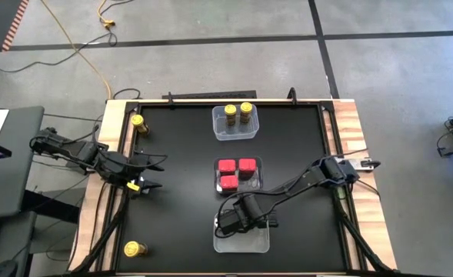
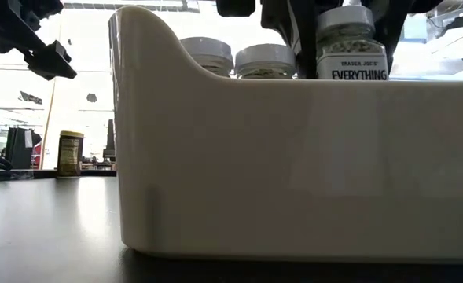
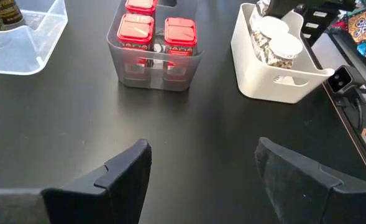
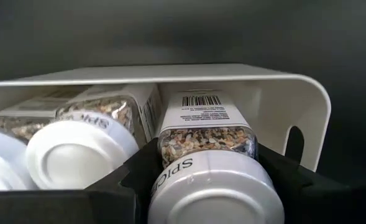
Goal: Sort spices by type
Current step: Put the right white seasoning bottle into the gray bin
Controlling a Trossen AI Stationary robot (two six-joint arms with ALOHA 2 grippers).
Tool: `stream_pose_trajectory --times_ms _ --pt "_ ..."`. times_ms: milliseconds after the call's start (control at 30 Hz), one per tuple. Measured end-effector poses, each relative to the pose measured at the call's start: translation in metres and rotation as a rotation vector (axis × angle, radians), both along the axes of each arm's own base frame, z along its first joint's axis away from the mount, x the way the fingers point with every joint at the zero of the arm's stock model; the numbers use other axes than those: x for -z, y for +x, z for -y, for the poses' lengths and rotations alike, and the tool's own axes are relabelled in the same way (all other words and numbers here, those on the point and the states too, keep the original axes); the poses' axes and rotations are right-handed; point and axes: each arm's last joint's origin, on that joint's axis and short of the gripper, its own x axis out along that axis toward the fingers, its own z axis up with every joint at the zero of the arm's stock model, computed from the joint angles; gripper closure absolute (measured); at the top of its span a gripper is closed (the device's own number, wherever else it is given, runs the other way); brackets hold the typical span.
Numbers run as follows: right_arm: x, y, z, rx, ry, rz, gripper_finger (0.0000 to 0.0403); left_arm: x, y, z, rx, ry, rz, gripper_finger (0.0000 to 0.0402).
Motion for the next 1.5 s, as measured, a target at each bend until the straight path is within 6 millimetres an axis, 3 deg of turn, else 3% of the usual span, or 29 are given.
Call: stream_pose_trajectory --times_ms 267,533,800,1500 --pt "0.0001 -0.0008 0.0007 0.002 -0.015 -0.005 0.0159 0.0000 0.0000 0.0000 0.000 0.000 0.000 0.0125" --pt "0.0000 0.0013 0.0005 -0.005 -0.027 0.024 0.0174 0.0000 0.0000 0.0000 0.000 0.000 0.000 0.0125" --pt "-0.0001 0.0006 0.0005 -0.032 -0.032 0.020 0.0149 0.0000 0.0001 0.0000 0.000 0.000 0.000 0.0125" --pt "-0.0002 0.0018 0.0004 -0.059 -0.058 0.046 0.0145 0.0000 0.0001 0.0000 0.000 0.000 0.000 0.0125"
